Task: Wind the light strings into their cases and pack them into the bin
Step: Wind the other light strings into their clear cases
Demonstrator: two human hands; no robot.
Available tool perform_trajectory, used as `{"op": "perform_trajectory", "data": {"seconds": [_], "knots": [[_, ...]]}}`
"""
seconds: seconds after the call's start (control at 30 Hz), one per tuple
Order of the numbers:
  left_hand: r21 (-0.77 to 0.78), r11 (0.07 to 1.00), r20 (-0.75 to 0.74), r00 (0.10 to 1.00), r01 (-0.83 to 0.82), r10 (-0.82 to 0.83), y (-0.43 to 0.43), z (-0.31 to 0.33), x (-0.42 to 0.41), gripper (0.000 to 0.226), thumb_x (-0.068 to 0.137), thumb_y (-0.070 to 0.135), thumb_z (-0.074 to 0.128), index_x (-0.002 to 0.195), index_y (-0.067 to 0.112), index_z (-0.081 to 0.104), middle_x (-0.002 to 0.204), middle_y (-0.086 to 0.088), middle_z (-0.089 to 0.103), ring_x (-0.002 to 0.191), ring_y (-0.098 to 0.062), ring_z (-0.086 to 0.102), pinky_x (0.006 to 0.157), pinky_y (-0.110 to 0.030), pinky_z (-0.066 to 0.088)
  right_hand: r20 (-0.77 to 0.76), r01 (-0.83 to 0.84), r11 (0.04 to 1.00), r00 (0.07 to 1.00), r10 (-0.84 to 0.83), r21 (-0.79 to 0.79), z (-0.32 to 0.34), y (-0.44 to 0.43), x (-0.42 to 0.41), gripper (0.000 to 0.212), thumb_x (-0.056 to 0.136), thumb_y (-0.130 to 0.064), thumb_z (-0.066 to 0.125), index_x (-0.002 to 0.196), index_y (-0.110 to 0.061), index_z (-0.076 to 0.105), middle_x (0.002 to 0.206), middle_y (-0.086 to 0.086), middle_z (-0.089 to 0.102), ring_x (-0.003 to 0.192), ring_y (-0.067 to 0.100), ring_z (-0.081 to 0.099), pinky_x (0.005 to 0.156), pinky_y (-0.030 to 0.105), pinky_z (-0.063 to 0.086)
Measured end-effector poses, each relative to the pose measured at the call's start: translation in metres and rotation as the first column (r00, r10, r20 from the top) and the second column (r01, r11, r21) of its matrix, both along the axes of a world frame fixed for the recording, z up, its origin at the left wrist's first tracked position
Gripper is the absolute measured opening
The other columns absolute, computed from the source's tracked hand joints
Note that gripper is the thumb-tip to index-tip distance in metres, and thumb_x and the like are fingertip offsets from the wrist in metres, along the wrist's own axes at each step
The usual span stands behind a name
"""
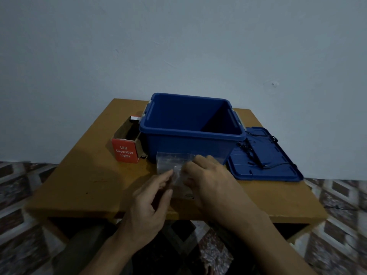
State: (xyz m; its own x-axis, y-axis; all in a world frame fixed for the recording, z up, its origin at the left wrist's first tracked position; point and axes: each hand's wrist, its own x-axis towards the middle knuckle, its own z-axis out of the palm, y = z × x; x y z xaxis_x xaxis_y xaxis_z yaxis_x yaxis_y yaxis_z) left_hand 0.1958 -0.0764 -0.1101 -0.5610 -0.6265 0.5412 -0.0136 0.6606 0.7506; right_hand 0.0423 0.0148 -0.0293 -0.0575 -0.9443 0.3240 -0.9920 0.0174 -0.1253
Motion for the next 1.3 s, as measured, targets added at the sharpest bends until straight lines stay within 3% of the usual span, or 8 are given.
{"op": "perform_trajectory", "data": {"seconds": [0.2,0.33,0.5,0.6,0.77,0.97,1.2,1.3], "knots": [[-0.041,0.999,0.031,0.999,0.015,-0.013,-0.001,0.005,0.001,0.052,0.092,0.003,0.064,0.134,0.03,0.051,0.121,0.04,0.057,0.112,0.012,0.058,0.087,-0.004,0.045,-0.017,0.027,0.999,0.999,-0.027,-0.025,-0.015,-0.003,0.008,0.021,0.09,-0.032,0.062,0.111,-0.027,0.063,0.103,-0.008,0.045,0.089,0.007,0.03,0.074,0.023,0.032],[-0.091,0.996,0.047,0.999,0.001,0.004,-0.002,0.004,0.001,0.042,0.094,0.012,0.063,0.128,0.035,0.054,0.118,0.037,0.059,0.106,0.014,0.058,0.085,-0.003,0.044,0.111,0.066,0.993,0.992,-0.055,-0.099,-0.015,-0.002,0.009,0.018,0.091,-0.035,0.059,0.106,-0.024,0.056,0.1,-0.011,0.041,0.085,0.005,0.036,0.066,0.015,0.027],[-0.12,0.993,0.081,0.997,0.006,0.004,-0.006,-0.001,-0.001,0.026,0.096,0.02,0.059,0.12,0.03,0.061,0.115,0.022,0.061,0.107,0.0,0.06,0.083,-0.016,0.05,0.113,0.083,0.976,0.992,-0.061,-0.203,-0.028,0.004,0.0,0.017,0.093,-0.036,0.063,0.085,-0.021,0.065,0.089,-0.012,0.045,0.083,0.005,0.039,0.066,0.018,0.035],[-0.114,0.993,0.101,0.995,0.03,-0.019,-0.008,-0.001,-0.001,0.019,0.097,0.019,0.058,0.114,0.026,0.065,0.113,0.018,0.059,0.106,-0.007,0.061,0.082,-0.022,0.051,0.073,0.035,0.983,0.997,-0.023,-0.178,-0.034,0.012,-0.004,0.019,0.094,-0.037,0.062,0.089,-0.022,0.072,0.088,-0.012,0.052,0.087,0.007,0.041,0.071,0.018,0.036],[-0.11,0.994,0.107,0.994,0.03,-0.019,-0.004,0.004,-0.003,0.014,0.094,0.019,0.061,0.106,0.024,0.066,0.108,0.018,0.059,0.106,-0.006,0.059,0.083,-0.012,0.044,0.069,0.02,0.992,0.998,-0.012,-0.122,-0.035,0.02,-0.005,0.021,0.096,-0.039,0.052,0.1,-0.025,0.068,0.097,-0.013,0.056,0.093,0.006,0.042,0.078,0.024,0.046],[-0.073,0.997,0.078,0.997,0.023,-0.017,-0.005,0.004,-0.004,0.012,0.095,0.029,0.056,0.101,0.028,0.066,0.104,0.019,0.059,0.103,-0.009,0.061,0.08,-0.016,0.046,0.205,0.083,0.975,0.978,-0.039,-0.207,-0.046,0.022,-0.007,0.014,0.087,-0.011,0.071,0.094,-0.019,0.062,0.094,-0.009,0.051,0.09,0.007,0.042,0.078,0.012,0.035],[-0.012,1.0,0.071,0.997,0.026,-0.025,-0.003,0.005,-0.004,0.013,0.094,0.032,0.058,0.102,0.029,0.066,0.104,0.018,0.06,0.103,-0.009,0.061,0.081,-0.017,0.048,0.191,0.098,0.963,0.98,-0.051,-0.25,-0.048,0.027,-0.004,0.012,0.087,-0.016,0.072,0.096,-0.021,0.066,0.098,-0.008,0.048,0.094,0.009,0.041,0.074,0.011,0.033],[0.044,0.999,0.052,0.998,0.017,-0.02,0.0,0.008,-0.003,0.021,0.093,0.033,0.061,0.113,0.03,0.065,0.11,0.018,0.062,0.108,-0.008,0.061,0.085,-0.014,0.047,0.349,0.147,0.948,0.936,-0.042,-0.281,-0.048,0.032,-0.004,0.023,0.089,-0.022,0.069,0.107,-0.032,0.06,0.107,-0.018,0.045,0.102,0.001,0.046,0.081,0.01,0.038]]}}
